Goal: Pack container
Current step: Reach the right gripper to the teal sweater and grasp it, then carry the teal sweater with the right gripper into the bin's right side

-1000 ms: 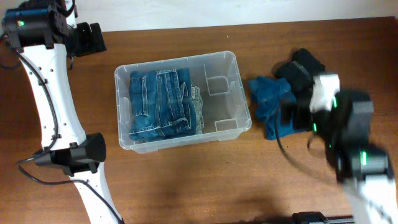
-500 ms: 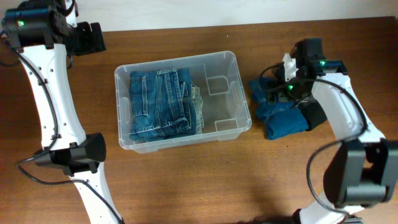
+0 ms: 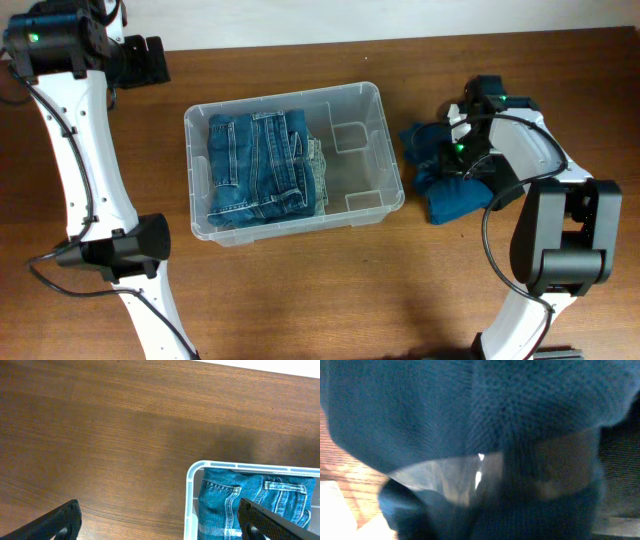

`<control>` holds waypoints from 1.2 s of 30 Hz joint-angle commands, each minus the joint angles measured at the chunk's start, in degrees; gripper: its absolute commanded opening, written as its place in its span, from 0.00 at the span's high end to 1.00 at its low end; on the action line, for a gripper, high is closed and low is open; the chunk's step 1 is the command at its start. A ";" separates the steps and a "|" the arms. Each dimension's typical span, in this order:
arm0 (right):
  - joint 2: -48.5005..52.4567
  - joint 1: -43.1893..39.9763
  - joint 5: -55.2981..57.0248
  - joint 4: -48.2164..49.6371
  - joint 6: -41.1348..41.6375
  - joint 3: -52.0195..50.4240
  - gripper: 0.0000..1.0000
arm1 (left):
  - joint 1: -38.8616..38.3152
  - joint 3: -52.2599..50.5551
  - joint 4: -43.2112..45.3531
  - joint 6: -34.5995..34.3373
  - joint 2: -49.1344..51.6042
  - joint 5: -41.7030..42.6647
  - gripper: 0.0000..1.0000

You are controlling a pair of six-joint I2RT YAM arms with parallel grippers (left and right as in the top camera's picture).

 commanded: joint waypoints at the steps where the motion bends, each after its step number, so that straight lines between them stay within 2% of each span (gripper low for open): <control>1: 2.23 -0.17 1.44 -0.81 -0.42 -0.44 0.96 | 0.20 -0.02 0.15 1.16 -0.66 0.39 0.01; 6: 0.61 -0.22 1.44 -7.93 -0.44 5.03 0.96 | 0.20 -0.02 0.35 1.11 -0.66 -0.90 0.01; 11: -0.04 -0.17 0.44 -21.57 1.55 20.22 0.96 | 0.20 -0.02 0.33 1.09 -0.66 -2.23 0.01; 14: -0.04 -0.17 -5.90 -29.90 7.37 34.75 0.96 | 0.22 -0.02 0.39 1.11 -0.66 -2.25 0.01; 21: -0.04 0.96 -19.91 -34.84 13.84 54.95 0.96 | 0.33 -0.02 0.35 1.11 -0.66 -2.25 0.01; 27: -0.02 10.62 -18.97 -33.88 20.63 56.08 0.96 | 0.96 -0.02 0.11 1.09 -0.66 -2.23 0.01; 31: 0.13 20.83 -4.33 -31.87 31.28 55.17 0.96 | 0.94 -0.02 0.09 1.09 -0.66 -2.21 0.01; 36: 0.13 28.92 7.65 -29.33 39.19 50.49 0.96 | 0.96 -0.02 -0.31 1.09 -0.66 -2.21 0.01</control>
